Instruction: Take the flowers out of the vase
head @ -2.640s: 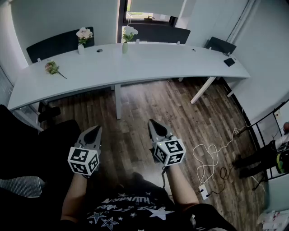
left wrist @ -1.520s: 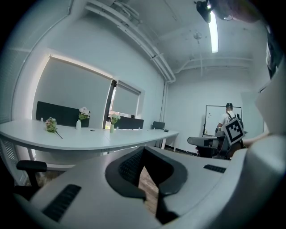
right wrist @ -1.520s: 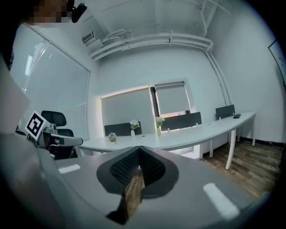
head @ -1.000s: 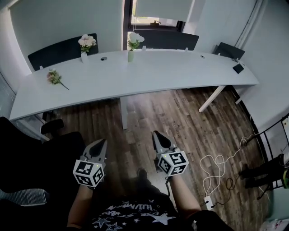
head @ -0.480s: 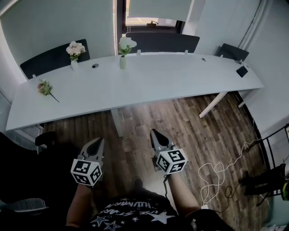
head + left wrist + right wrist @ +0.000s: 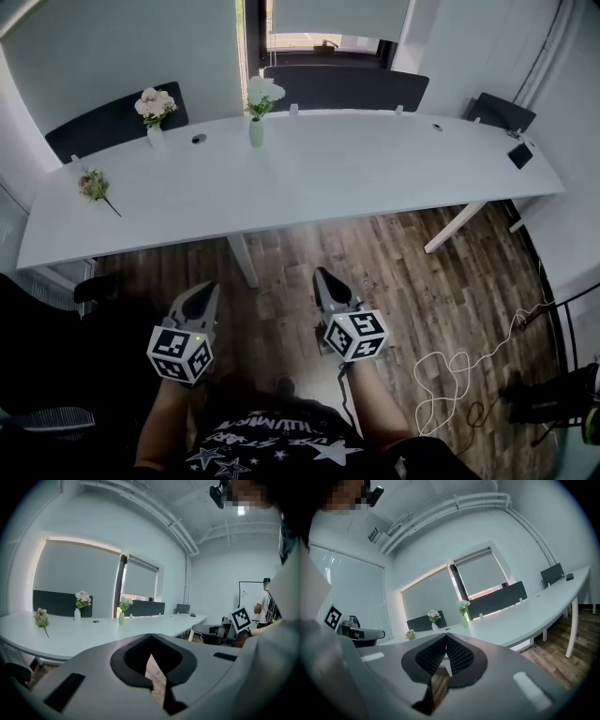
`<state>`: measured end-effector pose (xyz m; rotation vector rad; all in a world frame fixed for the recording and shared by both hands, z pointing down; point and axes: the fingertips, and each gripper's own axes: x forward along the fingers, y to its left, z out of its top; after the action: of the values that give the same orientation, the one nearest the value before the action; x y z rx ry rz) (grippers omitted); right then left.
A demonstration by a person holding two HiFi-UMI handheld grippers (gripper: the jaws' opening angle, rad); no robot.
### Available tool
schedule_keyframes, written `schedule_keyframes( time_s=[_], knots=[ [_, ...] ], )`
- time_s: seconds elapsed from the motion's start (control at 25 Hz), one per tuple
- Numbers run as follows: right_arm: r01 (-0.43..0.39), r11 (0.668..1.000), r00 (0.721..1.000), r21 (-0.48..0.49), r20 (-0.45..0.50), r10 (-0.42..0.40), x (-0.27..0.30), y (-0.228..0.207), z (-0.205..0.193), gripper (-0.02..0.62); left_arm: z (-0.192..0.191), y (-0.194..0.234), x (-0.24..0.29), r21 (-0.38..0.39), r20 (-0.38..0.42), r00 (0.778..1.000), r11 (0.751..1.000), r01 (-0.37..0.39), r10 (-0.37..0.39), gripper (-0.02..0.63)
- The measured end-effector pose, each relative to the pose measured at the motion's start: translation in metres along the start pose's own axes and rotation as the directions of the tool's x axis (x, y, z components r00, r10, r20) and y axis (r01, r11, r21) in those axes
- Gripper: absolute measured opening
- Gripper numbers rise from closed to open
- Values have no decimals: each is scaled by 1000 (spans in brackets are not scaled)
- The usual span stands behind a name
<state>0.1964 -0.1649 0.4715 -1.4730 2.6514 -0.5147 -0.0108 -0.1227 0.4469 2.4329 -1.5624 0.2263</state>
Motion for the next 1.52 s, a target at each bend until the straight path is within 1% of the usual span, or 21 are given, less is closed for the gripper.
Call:
schedule_keyframes(
  time_s=[0.2,0.32,0.52,0.76,0.88,1.04,1.36,1.52],
  knots=[
    [8,1000,1000,6,-22,-8,14,-10,-4,3,11,13,19,-5,7,1000,1000,-9,9,9],
    [16,1000,1000,-11,-27,-16,22,-15,-4,3,11,20,37,-5,7,1000,1000,10,-10,9],
    [55,998,998,-38,-20,-56,47,-32,12,3,17,35,73,-15,16,998,998,59,-58,9],
    [70,996,997,-62,-16,-71,101,-41,27,3,30,78,114,-25,24,997,997,78,-77,9],
    [64,995,998,-71,-13,-65,136,-41,36,3,39,106,133,-28,25,997,997,76,-75,9],
    [78,995,997,-64,-7,-78,182,-43,46,3,52,143,156,-40,26,997,997,73,-72,9],
    [78,995,995,-63,-51,-81,245,-38,44,3,61,190,189,-60,18,994,993,105,-104,9],
    [85,994,995,-75,-43,-89,272,-34,51,5,67,209,204,-59,26,991,989,133,-132,9]
  ],
)
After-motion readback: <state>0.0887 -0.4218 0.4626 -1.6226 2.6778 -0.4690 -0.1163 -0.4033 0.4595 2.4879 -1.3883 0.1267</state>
